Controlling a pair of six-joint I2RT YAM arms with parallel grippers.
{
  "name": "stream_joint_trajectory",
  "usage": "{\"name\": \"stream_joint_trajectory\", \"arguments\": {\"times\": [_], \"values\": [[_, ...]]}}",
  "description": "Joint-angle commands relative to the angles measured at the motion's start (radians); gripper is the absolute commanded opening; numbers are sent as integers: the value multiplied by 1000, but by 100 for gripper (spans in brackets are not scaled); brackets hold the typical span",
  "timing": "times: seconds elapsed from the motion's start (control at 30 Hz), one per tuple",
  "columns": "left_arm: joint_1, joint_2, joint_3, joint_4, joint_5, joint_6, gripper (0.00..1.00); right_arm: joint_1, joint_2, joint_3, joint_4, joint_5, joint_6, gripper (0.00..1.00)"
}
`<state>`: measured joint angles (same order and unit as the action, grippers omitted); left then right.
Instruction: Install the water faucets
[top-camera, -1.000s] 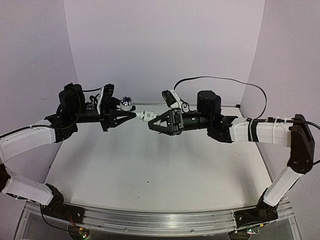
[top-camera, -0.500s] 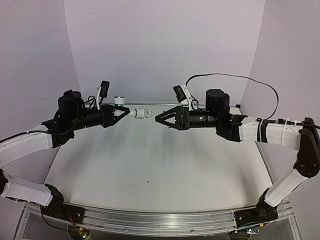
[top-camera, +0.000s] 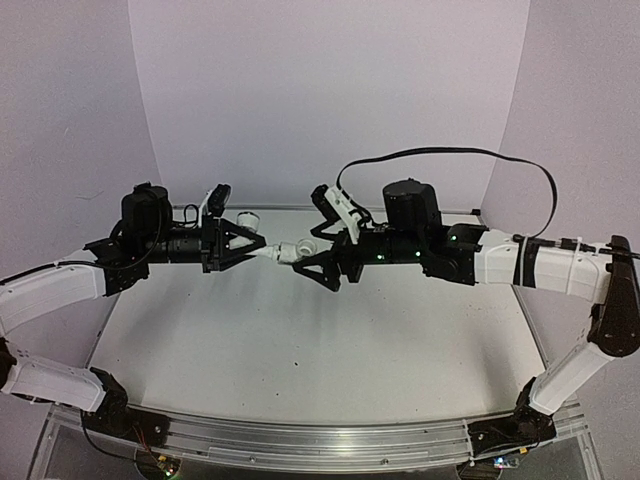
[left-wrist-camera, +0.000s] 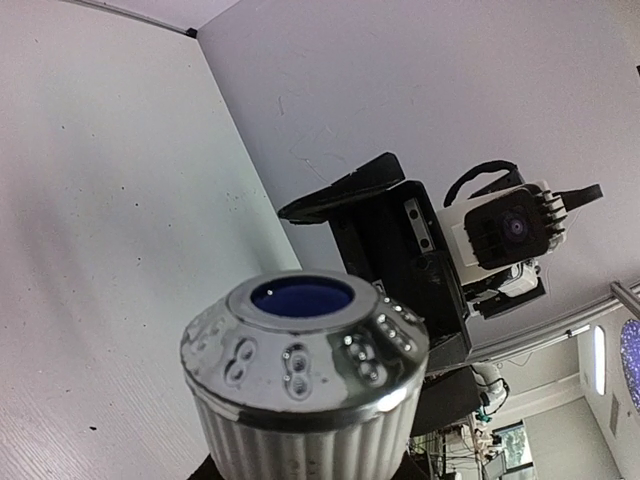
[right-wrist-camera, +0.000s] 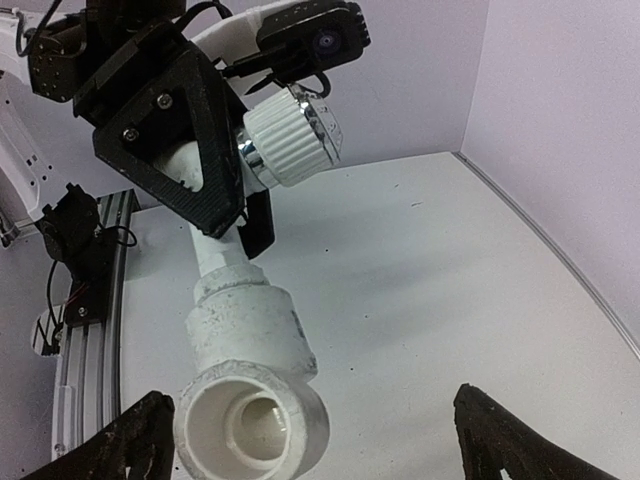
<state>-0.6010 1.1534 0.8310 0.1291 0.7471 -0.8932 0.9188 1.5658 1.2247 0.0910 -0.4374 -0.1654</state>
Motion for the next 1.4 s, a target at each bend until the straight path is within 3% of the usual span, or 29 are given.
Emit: {"name": "stream_joint_trajectory", "arguments": {"times": [0.0, 0.03, 0.17, 0.37, 0.43, 0.47, 0.53, 0.63, 0.7, 0.73, 0.8, 0.83, 0.87, 0.9, 0.97, 1.03, 1.07, 1.1, 1.13, 1.37], "values": [[1, 12, 62, 45, 66, -24, 0, 3, 14, 48, 57, -64, -6, 86], [1, 17, 63, 44, 72, -24, 0, 3, 13, 48, 58, -72, -4, 84], [1, 46, 82, 44, 101, -6, 0, 3, 25, 51, 70, -132, 21, 64], [0, 30, 87, 49, 67, 163, 0, 0, 33, 37, 72, -191, 86, 14], [-3, 21, 88, 67, 73, 243, 0, 0, 26, 29, 72, -178, 128, 6], [-2, 10, 80, 104, 107, 328, 0, -11, 24, 28, 72, -171, 194, 1], [-14, -24, 37, 181, 239, 565, 0, -67, 41, 40, 73, -262, 365, 0], [-49, -98, -51, 191, 517, 1035, 0, -168, 133, 68, 149, -514, 695, 0], [-49, -117, -61, 191, 567, 1197, 0, -207, 199, 65, 253, -644, 961, 0], [-47, -106, -41, 191, 574, 1207, 0, -220, 229, 61, 297, -684, 1057, 1], [-36, -71, -4, 184, 615, 1210, 0, -239, 278, 41, 408, -743, 1218, 13], [-34, -53, 13, 183, 618, 1211, 0, -253, 295, 28, 450, -766, 1244, 34], [-34, -44, 16, 182, 604, 1205, 0, -260, 291, 19, 453, -754, 1231, 41], [-34, -36, 21, 182, 578, 1173, 0, -279, 277, 1, 432, -718, 1182, 56], [-34, -24, 29, 182, 502, 1067, 0, -305, 231, -35, 398, -658, 1092, 73], [-34, -26, 35, 182, 382, 936, 0, -315, 174, -33, 272, -575, 941, 83], [-34, -32, 31, 182, 337, 841, 0, -313, 141, -14, 87, -466, 780, 90], [-34, -43, 20, 182, 273, 737, 0, -305, 91, 0, -41, -362, 628, 93], [-34, -52, 11, 182, 242, 700, 0, -302, 57, -8, -62, -306, 577, 94], [-33, 8, 28, 170, 72, 306, 0, -156, -146, -90, -88, -120, 134, 98]]}}
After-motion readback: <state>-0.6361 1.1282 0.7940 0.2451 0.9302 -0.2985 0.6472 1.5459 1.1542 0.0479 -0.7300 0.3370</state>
